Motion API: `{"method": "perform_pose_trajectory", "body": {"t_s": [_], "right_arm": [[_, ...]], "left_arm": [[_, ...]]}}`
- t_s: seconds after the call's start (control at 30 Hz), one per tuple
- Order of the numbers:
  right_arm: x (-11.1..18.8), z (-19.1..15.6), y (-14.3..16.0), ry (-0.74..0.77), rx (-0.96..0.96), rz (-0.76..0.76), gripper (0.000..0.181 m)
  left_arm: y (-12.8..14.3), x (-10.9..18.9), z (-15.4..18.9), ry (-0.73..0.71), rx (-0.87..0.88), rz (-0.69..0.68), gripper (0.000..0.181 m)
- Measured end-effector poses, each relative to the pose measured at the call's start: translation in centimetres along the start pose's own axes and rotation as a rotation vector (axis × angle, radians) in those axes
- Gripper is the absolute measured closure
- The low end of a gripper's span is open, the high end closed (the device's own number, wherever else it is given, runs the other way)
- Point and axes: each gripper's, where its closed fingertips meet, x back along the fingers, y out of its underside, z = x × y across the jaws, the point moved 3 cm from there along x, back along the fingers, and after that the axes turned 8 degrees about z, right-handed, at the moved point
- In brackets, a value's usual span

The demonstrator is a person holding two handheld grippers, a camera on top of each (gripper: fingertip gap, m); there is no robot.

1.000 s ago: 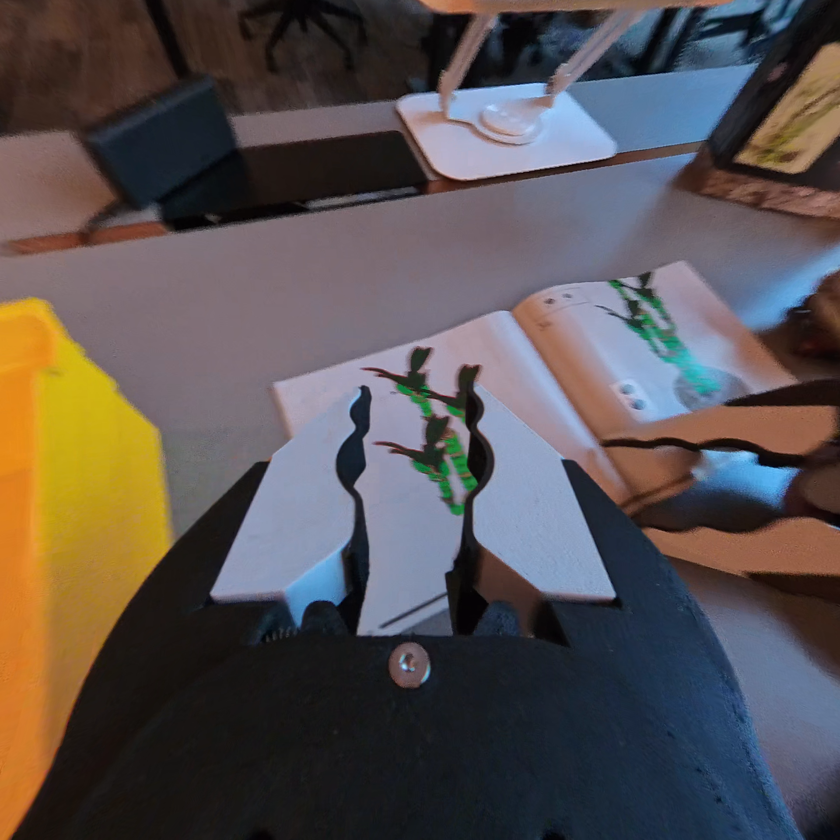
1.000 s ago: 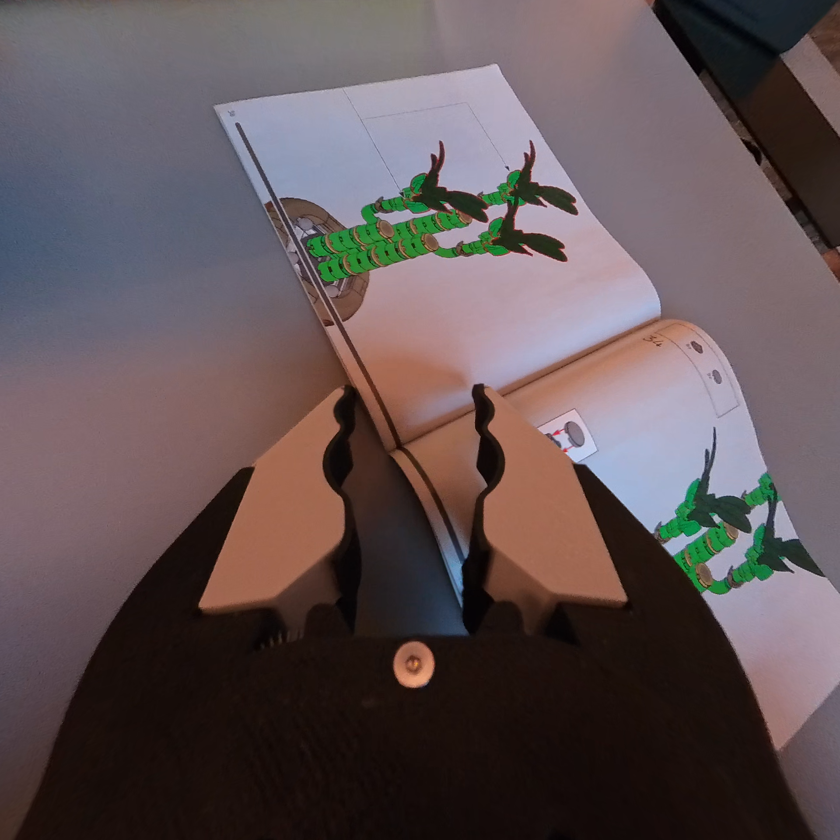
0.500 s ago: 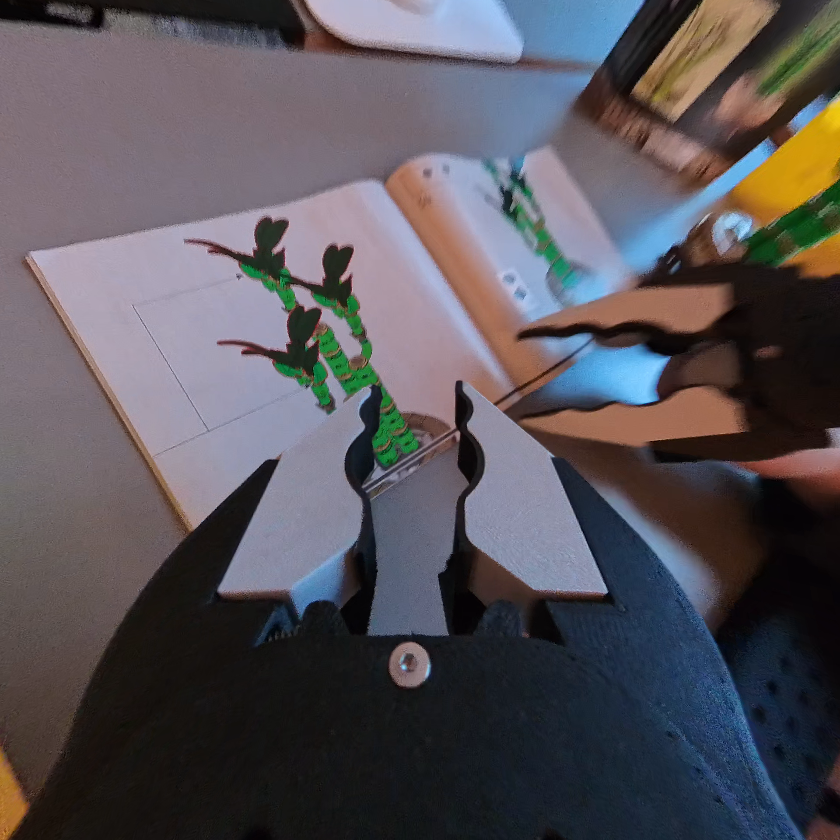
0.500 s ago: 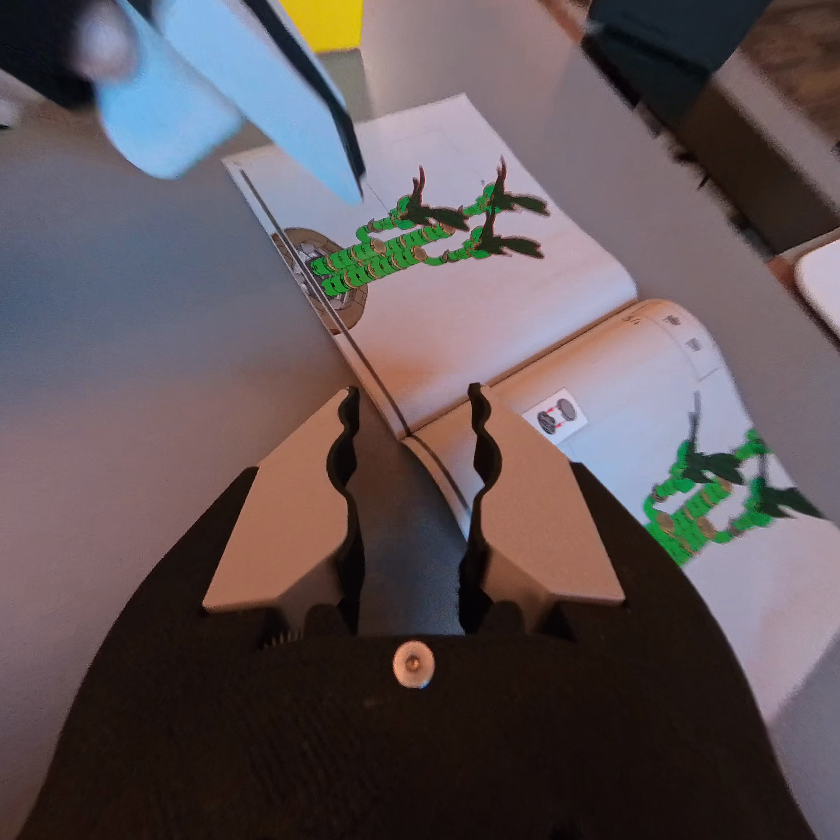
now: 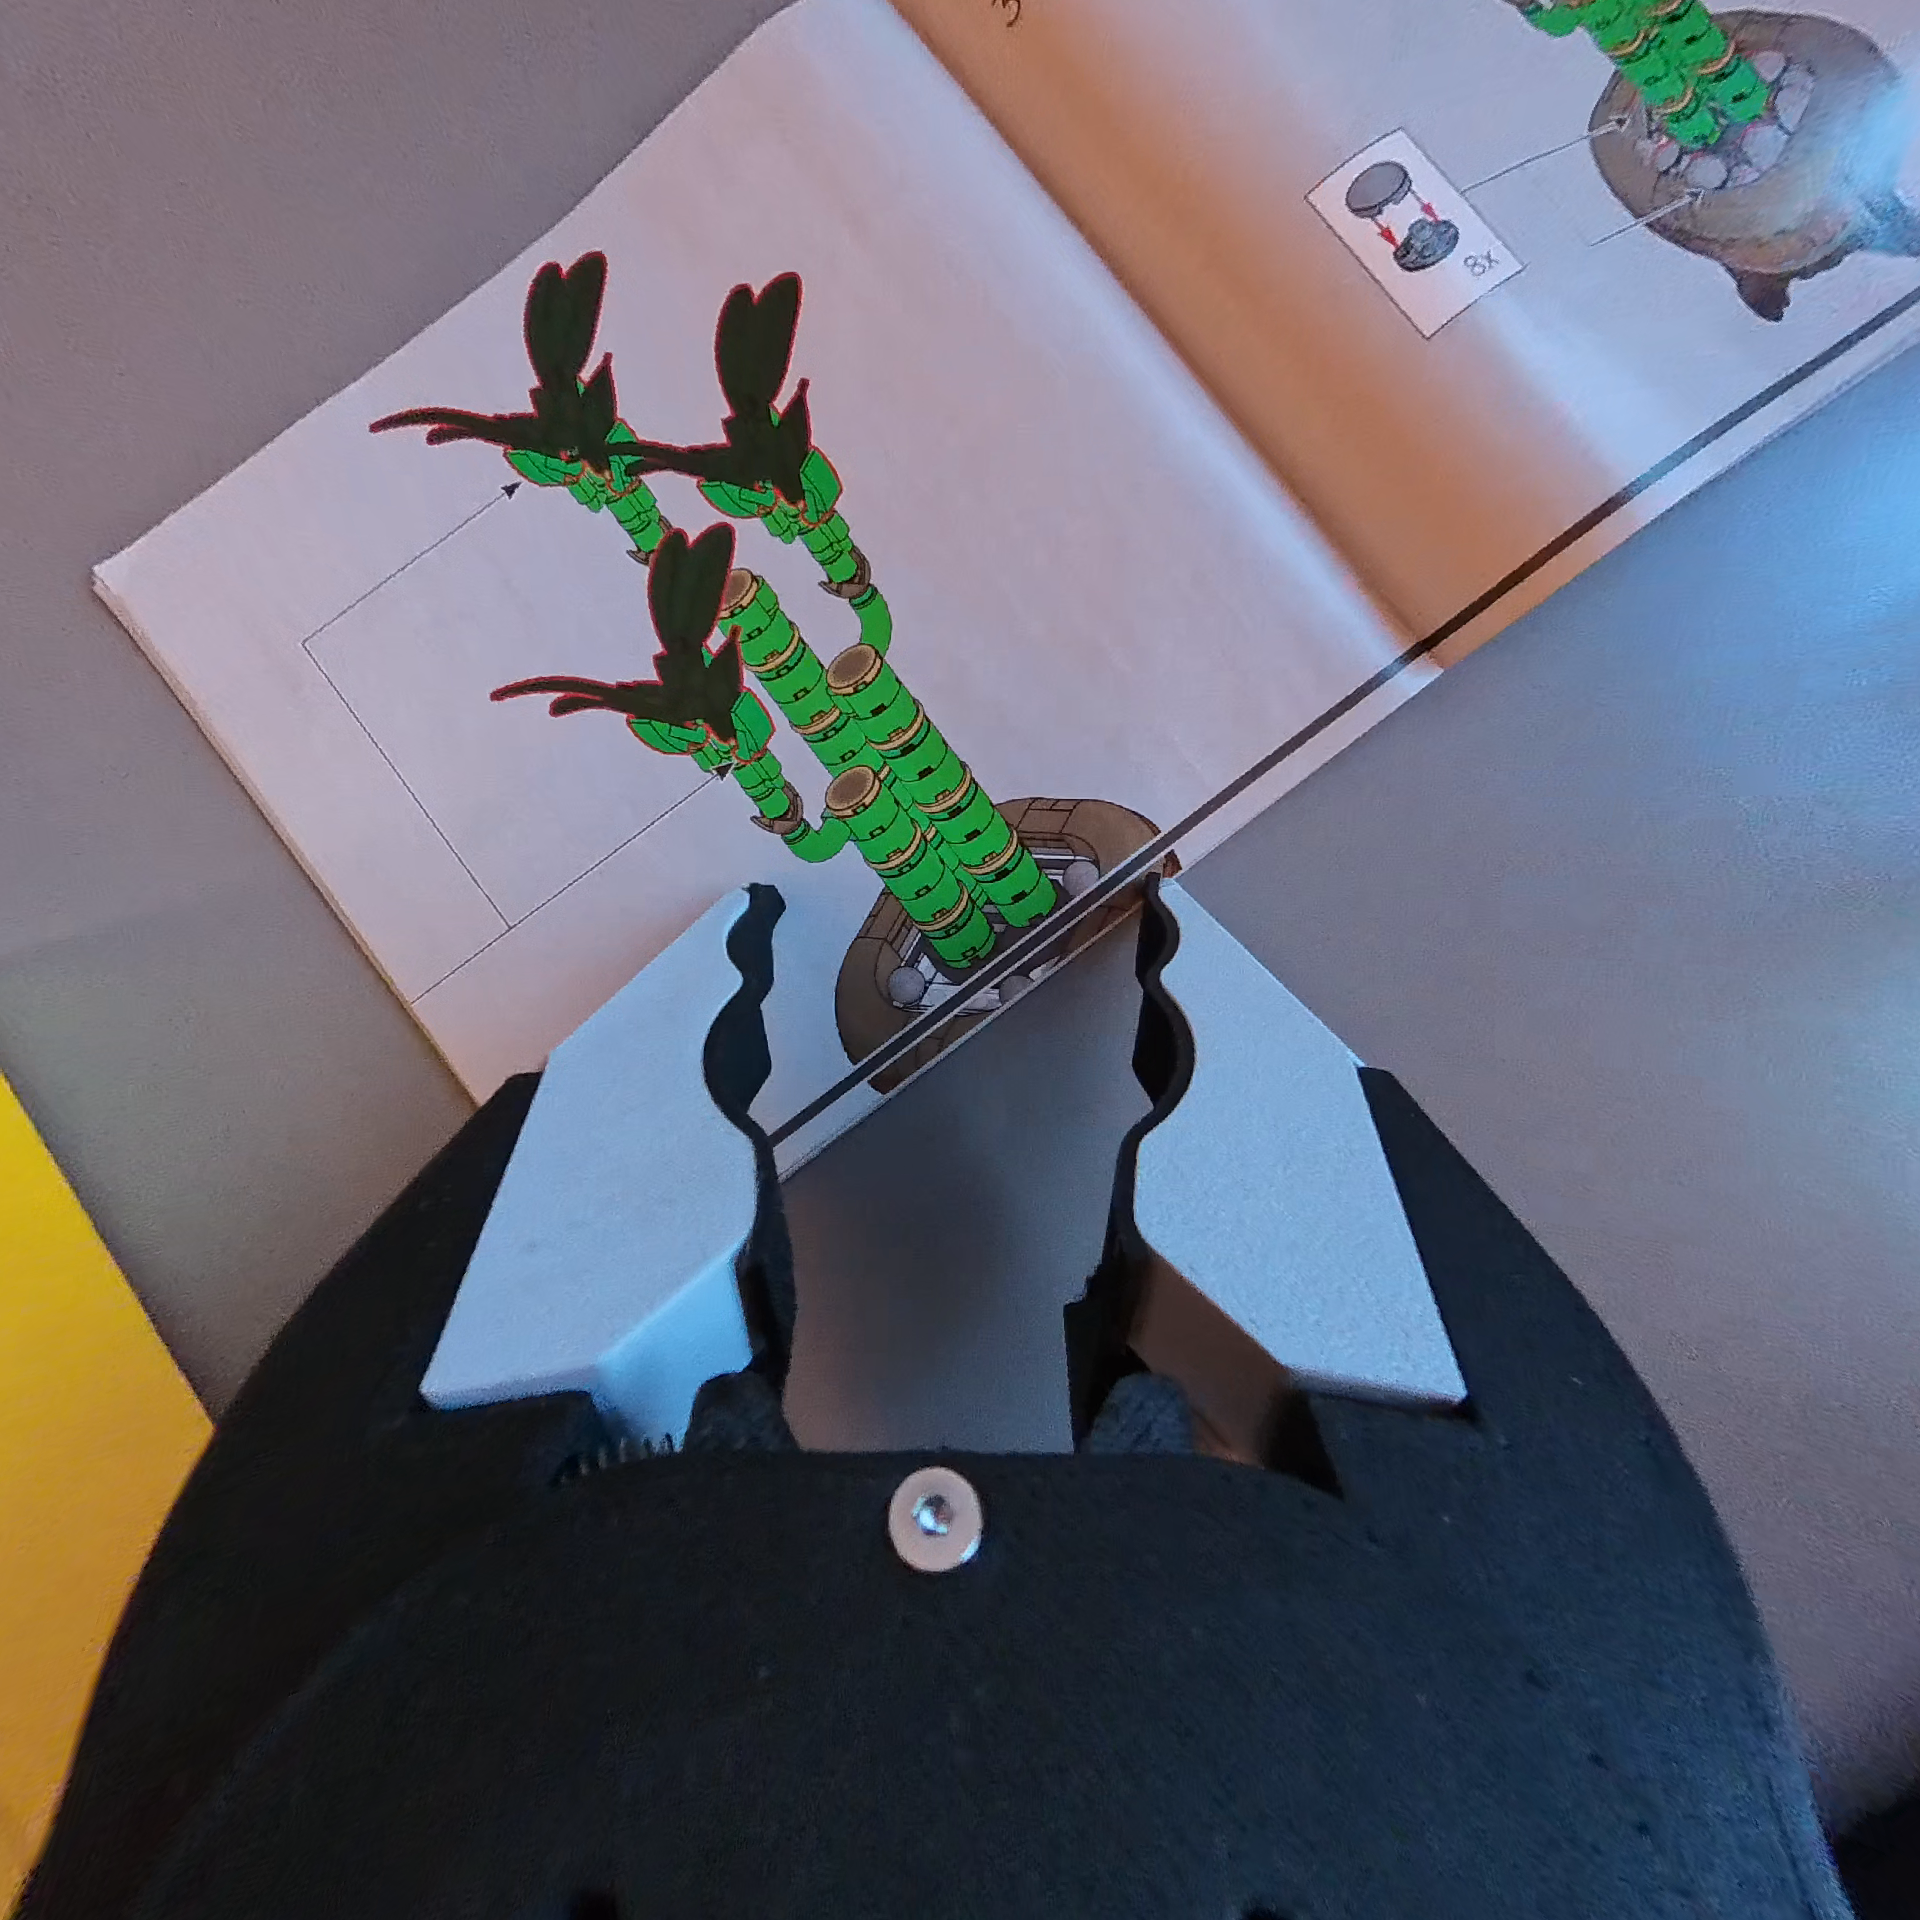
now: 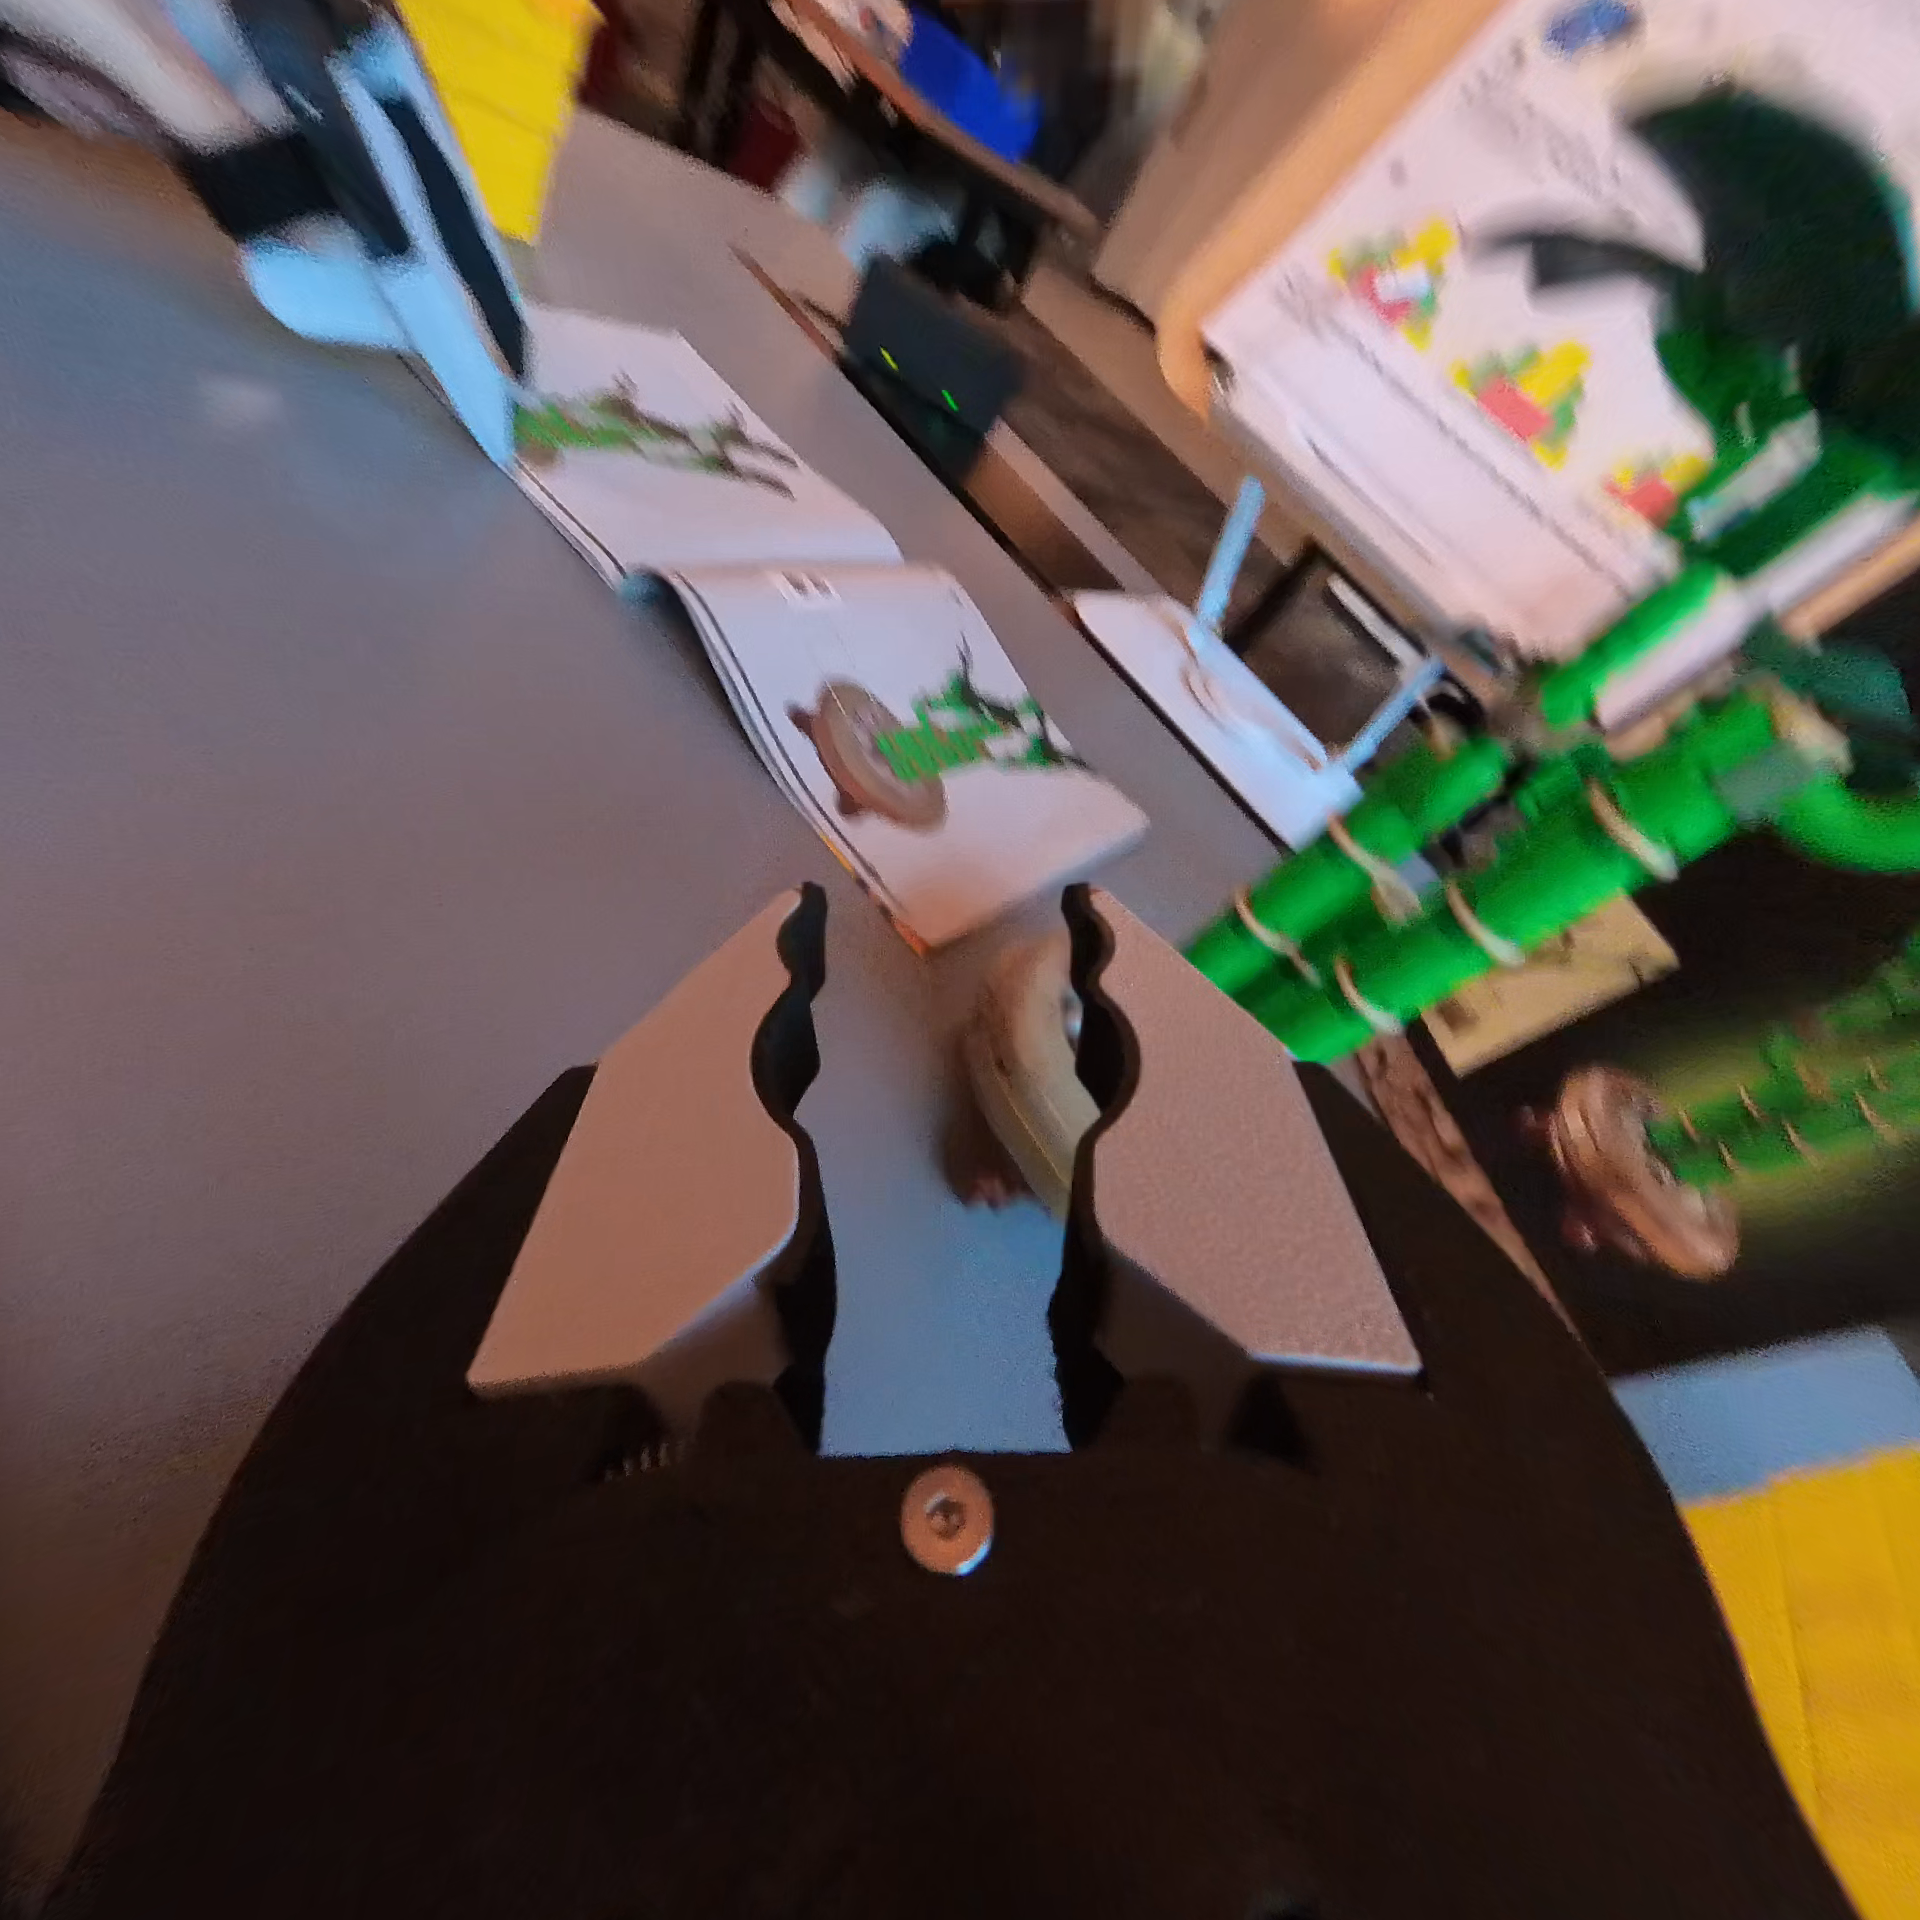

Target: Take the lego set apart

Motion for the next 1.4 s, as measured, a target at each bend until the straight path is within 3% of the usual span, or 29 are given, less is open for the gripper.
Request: {"method": "perform_pose_trajectory", "body": {"t_s": [0.13,0.23,0.37,0.43,0.5,0.6,0.67,0.83,0.97,1.1,1.2,1.27,1.4], "right_arm": [[0.9,2.5,4.0,0.087,-0.093,-0.137,0.122],[0.8,2.9,5.7,0.078,-0.305,-0.169,0.093],[1.1,3.7,6.1,0.116,-0.345,-0.166,0.088],[1.0,3.9,6.6,0.116,-0.372,-0.192,0.083],[1.2,3.9,6.6,0.103,-0.398,-0.238,0.079],[2.9,2.9,4.5,0.073,-0.4,-0.255,0.079],[4.9,1.7,2.3,0.071,-0.364,-0.205,0.079],[8.4,-1.2,-3.2,0.206,-0.315,0.161,0.098],[7.1,0.0,-4.4,0.33,-0.145,0.271,0.105],[5.5,1.0,-4.4,0.272,-0.085,0.236,0.103],[6.2,0.9,-4.3,0.17,-0.128,0.046,0.097],[7.7,1.7,-5.9,0.13,-0.077,-0.055,0.098],[9.8,9.3,-10.4,0.3,0.018,0.019,0.101]], "left_arm": [[-0.1,-0.2,-0.6,-0.01,0.002,0.032,0.111],[0.0,-0.1,-1.3,0.002,-0.008,0.039,0.109],[0.0,0.1,-2.0,-0.001,-0.006,0.043,0.11],[-1.1,0.6,-1.4,0.022,0.017,0.096,0.118],[-4.0,2.3,1.2,0.165,0.072,0.255,0.123],[-7.8,5.8,5.0,0.334,0.091,0.466,0.127],[-8.9,7.6,6.9,0.386,0.066,0.56,0.133],[-9.7,9.0,9.5,0.46,0.054,0.579,0.136],[-11.5,9.4,11.3,0.495,0.005,0.603,0.138],[-11.2,8.0,13.2,0.536,-0.085,0.575,0.149],[-11.0,7.5,15.7,0.629,-0.11,0.536,0.149],[-11.6,7.9,18.0,0.719,-0.141,0.571,0.148],[-13.6,5.3,21.4,0.762,-0.282,0.593,0.146]]}}
